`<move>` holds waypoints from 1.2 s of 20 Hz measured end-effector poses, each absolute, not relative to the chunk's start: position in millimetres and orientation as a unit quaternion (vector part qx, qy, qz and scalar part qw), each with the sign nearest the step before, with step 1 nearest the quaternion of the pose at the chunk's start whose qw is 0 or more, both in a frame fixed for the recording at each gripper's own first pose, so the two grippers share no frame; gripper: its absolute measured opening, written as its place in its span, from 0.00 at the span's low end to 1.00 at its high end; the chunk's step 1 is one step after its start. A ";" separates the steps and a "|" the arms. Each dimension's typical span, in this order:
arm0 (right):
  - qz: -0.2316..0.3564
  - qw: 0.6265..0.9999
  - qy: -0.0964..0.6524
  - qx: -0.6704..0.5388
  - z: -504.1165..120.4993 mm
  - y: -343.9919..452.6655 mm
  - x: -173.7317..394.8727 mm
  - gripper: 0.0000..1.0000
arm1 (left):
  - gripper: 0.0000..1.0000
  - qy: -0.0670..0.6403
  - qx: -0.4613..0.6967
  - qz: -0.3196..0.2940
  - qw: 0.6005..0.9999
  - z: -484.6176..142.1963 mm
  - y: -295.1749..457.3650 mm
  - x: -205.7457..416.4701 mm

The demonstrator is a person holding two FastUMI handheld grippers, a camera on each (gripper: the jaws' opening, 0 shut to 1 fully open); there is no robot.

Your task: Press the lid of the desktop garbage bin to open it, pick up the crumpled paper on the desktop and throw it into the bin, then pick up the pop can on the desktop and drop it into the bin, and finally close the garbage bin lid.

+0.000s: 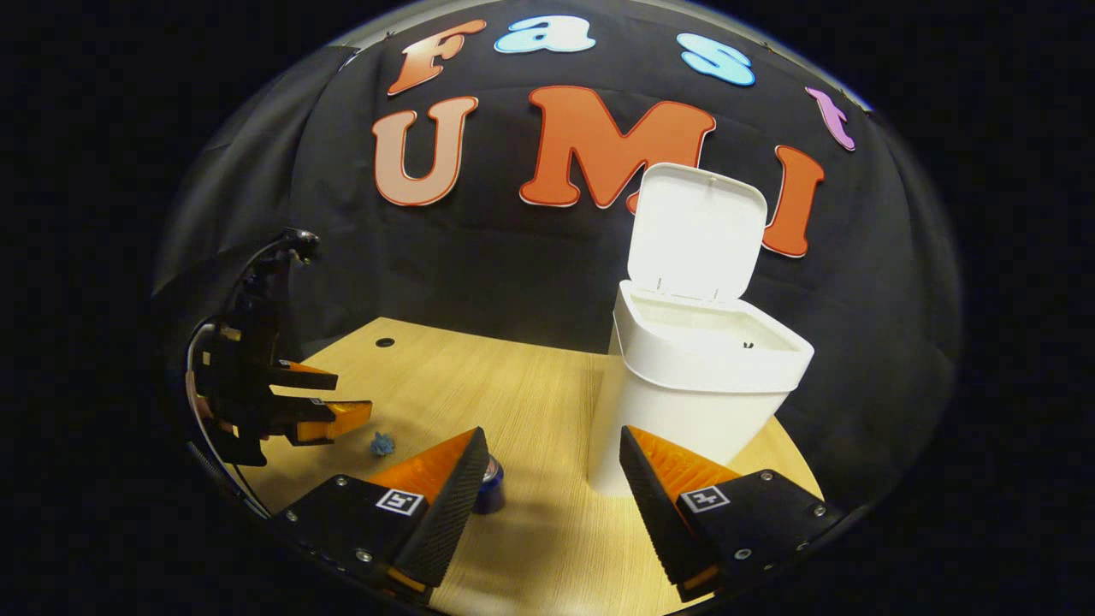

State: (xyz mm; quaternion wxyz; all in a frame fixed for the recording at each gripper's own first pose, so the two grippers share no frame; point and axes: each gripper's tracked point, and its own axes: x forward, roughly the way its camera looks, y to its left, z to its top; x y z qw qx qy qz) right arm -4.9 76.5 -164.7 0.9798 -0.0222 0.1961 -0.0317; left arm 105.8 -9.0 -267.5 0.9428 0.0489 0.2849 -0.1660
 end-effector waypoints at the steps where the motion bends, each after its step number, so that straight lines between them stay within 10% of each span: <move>1: -0.032 0.978 0.203 -0.022 -169.7 77.3 -6.0 0.94 | 1.00 0.295 0.051 -0.168 0.939 -280.3 -12.2 104.8; 12: 0.000 0.962 0.269 -0.045 -209.8 100.2 0.0 0.95 | 0.99 0.319 0.065 -0.166 0.931 -361.6 -17.8 111.4; 17: 0.020 0.955 0.292 -0.048 -226.9 118.8 9.5 0.96 | 0.34 0.317 0.074 -0.162 0.931 -371.3 -5.9 113.7; 24: 0.043 0.945 0.319 -0.052 -276.8 119.9 24.7 0.97 | 0.30 0.255 0.109 -0.176 0.944 -314.8 -10.2 122.6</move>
